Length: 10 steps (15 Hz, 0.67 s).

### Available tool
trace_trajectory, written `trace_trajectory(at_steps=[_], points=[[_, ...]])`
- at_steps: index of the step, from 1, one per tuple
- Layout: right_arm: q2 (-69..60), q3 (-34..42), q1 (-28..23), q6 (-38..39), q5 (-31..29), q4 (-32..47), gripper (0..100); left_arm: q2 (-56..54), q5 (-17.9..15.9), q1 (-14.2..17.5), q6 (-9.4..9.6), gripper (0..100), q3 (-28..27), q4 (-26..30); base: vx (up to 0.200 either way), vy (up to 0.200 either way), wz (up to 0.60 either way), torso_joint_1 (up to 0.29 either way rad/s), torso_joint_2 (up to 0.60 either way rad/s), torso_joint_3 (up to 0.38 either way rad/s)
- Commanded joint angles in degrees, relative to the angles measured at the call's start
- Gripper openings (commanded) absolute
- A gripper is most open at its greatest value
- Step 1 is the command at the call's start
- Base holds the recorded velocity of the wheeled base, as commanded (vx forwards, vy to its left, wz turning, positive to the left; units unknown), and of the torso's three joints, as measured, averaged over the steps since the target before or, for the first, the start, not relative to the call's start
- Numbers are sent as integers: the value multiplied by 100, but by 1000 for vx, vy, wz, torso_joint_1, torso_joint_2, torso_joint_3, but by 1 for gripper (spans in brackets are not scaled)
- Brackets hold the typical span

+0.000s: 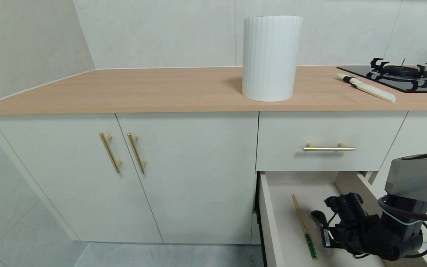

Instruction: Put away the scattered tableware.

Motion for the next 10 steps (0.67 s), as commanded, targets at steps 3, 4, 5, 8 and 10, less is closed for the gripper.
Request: trace_trajectory(at_steps=[3, 4, 5, 8, 10], points=[[42, -17, 3, 10, -1, 0, 0, -1, 2, 0, -2, 100, 1, -4, 0, 0, 0, 0, 0, 0], [42, -17, 3, 10, -10, 0, 0, -1, 2, 0, -2, 100, 1, -4, 0, 0, 0, 0, 0, 0], [34, -17, 3, 10, -10, 0, 0, -1, 2, 0, -2, 100, 1, -4, 0, 0, 0, 0, 0, 0], [42, -17, 3, 10, -19, 0, 100, -1, 2, 0, -2, 100, 1, 5, 0, 0, 0, 0, 0, 0], [34, -17, 3, 10, -19, 0, 100, -1, 2, 0, -2, 100, 1, 5, 0, 0, 0, 0, 0, 0]])
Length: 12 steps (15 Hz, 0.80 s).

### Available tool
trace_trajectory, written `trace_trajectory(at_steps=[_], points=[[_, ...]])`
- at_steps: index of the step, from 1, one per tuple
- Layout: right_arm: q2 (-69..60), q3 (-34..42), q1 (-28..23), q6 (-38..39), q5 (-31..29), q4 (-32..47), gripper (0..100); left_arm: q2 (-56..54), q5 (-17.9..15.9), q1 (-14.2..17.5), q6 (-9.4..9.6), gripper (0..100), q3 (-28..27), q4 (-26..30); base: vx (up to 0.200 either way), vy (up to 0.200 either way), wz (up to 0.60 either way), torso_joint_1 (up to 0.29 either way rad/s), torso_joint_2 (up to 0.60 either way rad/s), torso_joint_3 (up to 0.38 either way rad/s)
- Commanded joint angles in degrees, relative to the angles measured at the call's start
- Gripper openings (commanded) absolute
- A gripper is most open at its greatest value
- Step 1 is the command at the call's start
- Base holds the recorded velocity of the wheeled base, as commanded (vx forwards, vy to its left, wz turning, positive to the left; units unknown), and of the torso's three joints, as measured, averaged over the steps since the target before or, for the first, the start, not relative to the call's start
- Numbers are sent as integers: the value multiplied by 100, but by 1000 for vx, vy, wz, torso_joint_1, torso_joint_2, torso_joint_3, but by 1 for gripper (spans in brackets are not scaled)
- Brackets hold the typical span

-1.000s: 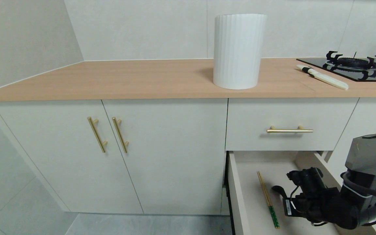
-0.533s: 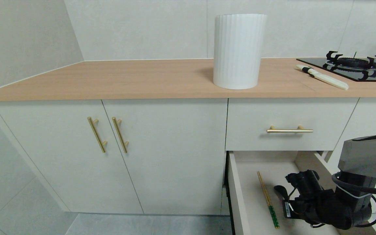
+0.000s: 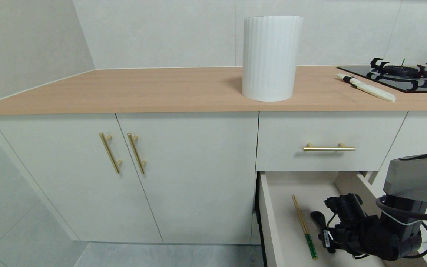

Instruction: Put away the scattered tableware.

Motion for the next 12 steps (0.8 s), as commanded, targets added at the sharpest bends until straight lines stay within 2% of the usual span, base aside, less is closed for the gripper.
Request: trace_trajectory(at_steps=[1, 7, 12], points=[[-20, -1, 3, 8, 1, -3, 100, -1, 2, 0, -2, 100, 1, 2, 0, 0, 0, 0, 0, 0], [-170, 34, 12, -10, 1, -3, 100, -1, 2, 0, -2, 100, 1, -6, 0, 0, 0, 0, 0, 0], [-1497, 421, 196, -36, 1, 199, 100, -1, 2, 0, -2, 100, 1, -6, 0, 0, 0, 0, 0, 0]])
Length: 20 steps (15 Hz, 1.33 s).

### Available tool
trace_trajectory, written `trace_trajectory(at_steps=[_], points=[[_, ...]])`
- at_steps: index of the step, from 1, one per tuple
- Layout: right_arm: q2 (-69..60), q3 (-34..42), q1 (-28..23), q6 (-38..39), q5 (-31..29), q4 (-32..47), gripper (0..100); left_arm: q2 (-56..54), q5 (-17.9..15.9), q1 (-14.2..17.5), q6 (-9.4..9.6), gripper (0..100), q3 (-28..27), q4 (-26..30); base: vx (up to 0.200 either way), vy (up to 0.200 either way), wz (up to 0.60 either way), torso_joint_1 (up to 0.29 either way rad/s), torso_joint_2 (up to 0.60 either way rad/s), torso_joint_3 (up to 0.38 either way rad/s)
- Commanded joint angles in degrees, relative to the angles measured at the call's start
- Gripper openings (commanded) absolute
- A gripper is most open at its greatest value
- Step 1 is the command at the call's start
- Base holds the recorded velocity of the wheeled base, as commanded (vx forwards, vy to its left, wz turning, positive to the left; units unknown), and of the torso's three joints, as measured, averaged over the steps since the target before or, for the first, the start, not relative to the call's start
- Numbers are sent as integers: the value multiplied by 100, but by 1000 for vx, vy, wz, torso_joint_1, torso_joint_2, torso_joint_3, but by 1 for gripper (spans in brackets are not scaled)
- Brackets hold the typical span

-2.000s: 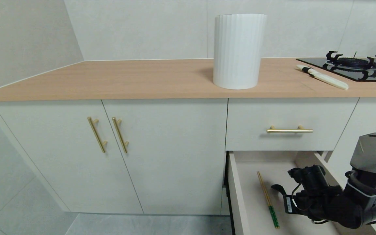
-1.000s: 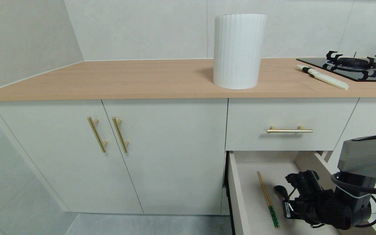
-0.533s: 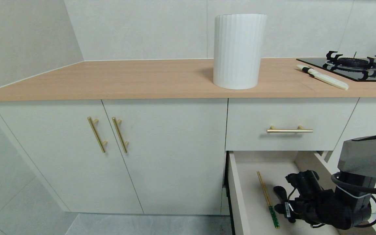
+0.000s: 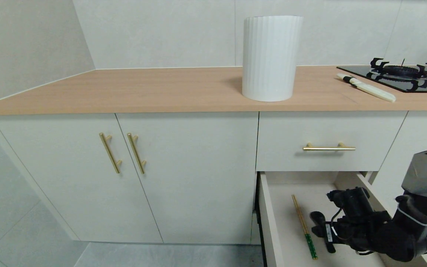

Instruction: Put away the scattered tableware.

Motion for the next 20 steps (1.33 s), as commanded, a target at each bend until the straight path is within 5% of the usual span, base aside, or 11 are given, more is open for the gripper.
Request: trace_trajectory(at_steps=[1, 11, 20], points=[[-981, 139, 43, -9, 1, 301, 100, -1, 2, 0, -2, 100, 1, -4, 0, 0, 0, 0, 0, 0], [-4320, -819, 596, -27, 62, 4344, 100, -1, 2, 0, -2, 100, 1, -4, 0, 0, 0, 0, 0, 0], [-4523, -915, 886, -36, 9, 4889, 100, -1, 2, 0, -2, 100, 1, -4, 0, 0, 0, 0, 0, 0]])
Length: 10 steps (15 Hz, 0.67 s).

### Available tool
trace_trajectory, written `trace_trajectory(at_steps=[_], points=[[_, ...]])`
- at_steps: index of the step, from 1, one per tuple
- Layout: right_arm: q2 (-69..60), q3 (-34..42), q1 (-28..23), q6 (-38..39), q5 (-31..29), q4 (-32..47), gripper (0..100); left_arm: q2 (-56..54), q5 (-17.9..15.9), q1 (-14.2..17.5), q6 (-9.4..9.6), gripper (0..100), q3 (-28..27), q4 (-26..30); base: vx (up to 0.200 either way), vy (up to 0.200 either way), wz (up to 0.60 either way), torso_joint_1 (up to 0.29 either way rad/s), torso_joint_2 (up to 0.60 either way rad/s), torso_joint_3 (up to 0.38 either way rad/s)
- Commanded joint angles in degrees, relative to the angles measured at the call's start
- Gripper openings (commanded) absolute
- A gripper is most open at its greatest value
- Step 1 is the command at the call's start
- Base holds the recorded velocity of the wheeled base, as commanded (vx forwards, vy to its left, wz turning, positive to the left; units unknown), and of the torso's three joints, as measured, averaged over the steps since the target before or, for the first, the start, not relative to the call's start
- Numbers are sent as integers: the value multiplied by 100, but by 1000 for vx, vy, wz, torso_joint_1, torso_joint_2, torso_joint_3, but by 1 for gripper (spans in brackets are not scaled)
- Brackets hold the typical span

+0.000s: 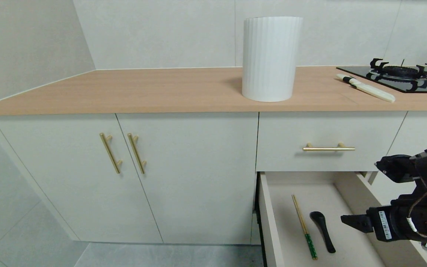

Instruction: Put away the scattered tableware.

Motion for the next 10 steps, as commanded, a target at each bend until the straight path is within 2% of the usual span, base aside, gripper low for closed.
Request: trace_trajectory(at_steps=[1, 8, 10], points=[[-16, 13, 4, -53, 2, 1, 100, -1, 2, 0, -6, 100, 1, -1, 0, 0, 0, 0, 0, 0], [2, 92, 4, -115, 20, 1, 100, -1, 2, 0, 3, 100, 1, -1, 0, 0, 0, 0, 0, 0], [2, 101, 4, -115, 29, 1, 100, -1, 2, 0, 3, 100, 1, -1, -200, 0, 0, 5, -2, 5]])
